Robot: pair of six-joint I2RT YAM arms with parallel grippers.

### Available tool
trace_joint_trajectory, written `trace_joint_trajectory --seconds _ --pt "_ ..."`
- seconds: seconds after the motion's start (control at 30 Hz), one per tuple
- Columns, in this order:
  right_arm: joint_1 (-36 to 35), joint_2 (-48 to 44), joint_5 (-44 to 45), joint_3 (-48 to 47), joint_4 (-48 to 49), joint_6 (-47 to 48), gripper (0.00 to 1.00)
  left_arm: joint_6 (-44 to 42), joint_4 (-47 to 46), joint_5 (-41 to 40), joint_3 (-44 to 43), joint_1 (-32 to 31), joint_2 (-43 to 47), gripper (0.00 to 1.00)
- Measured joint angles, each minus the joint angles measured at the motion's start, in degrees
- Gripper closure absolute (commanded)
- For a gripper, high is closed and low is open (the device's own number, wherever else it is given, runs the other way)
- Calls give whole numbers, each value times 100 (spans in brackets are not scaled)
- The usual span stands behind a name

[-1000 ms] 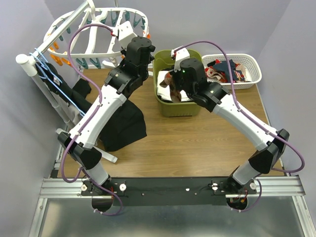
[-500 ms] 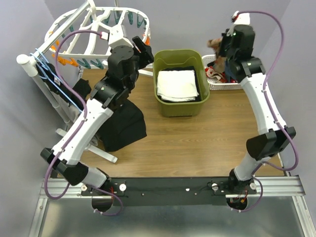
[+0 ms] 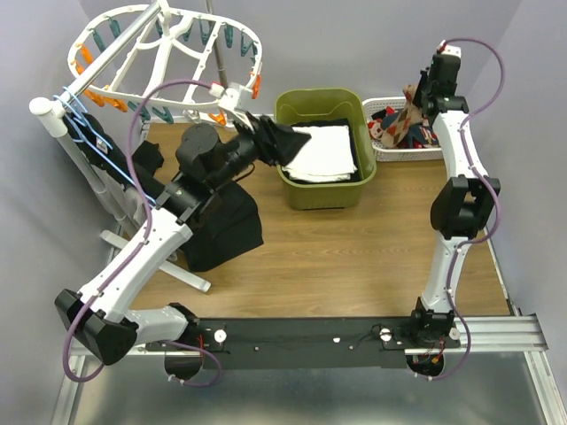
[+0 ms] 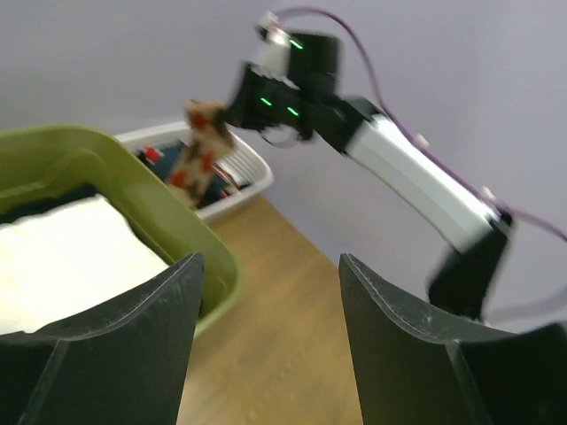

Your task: Remove the socks clipped to the hanger

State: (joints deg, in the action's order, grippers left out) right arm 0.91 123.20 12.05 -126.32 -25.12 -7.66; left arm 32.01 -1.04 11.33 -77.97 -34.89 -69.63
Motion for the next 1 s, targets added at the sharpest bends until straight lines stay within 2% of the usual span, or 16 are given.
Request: trace_joint_trajectory --seconds 0.03,0.07,0.17,0.2,0.23,0.3,0.33,0.4,0.6,0.9,1.0 --pt "50 175 -20 0 -22 -33 52 35 -184 387 197 0 9 30" --pt "87 291 -35 0 -48 -39 43 48 -269 568 337 0 11 29" --pt "131 682 -120 -26 -264 -170 22 160 -726 1346 1014 -7 87 29" --pt "127 765 -142 -61 -343 -236 19 197 -846 1541 1257 -7 151 29" --pt "114 855 -199 -114 -492 -293 11 221 -942 1683 1480 -7 234 29" --pt "94 903 -284 -116 -772 -442 6 258 -1062 1858 1781 -9 404 29" --pt "90 898 -297 -116 -883 -490 1 299 -1187 1939 1967 -11 531 29" --pt "44 804 -313 -22 -968 -614 0 356 -1388 2041 2295 -17 820 29" --pt "-452 -704 -42 1458 -1432 -901 0 684 -2194 2162 3338 -81 1569 29" --pt "-2573 -4109 439 4472 -1515 -1447 0 1220 -2791 2225 4863 -240 2479 28" --pt "-3307 -5377 74 5480 -1360 -1725 0 1390 -3147 2225 5305 -264 3010 28"
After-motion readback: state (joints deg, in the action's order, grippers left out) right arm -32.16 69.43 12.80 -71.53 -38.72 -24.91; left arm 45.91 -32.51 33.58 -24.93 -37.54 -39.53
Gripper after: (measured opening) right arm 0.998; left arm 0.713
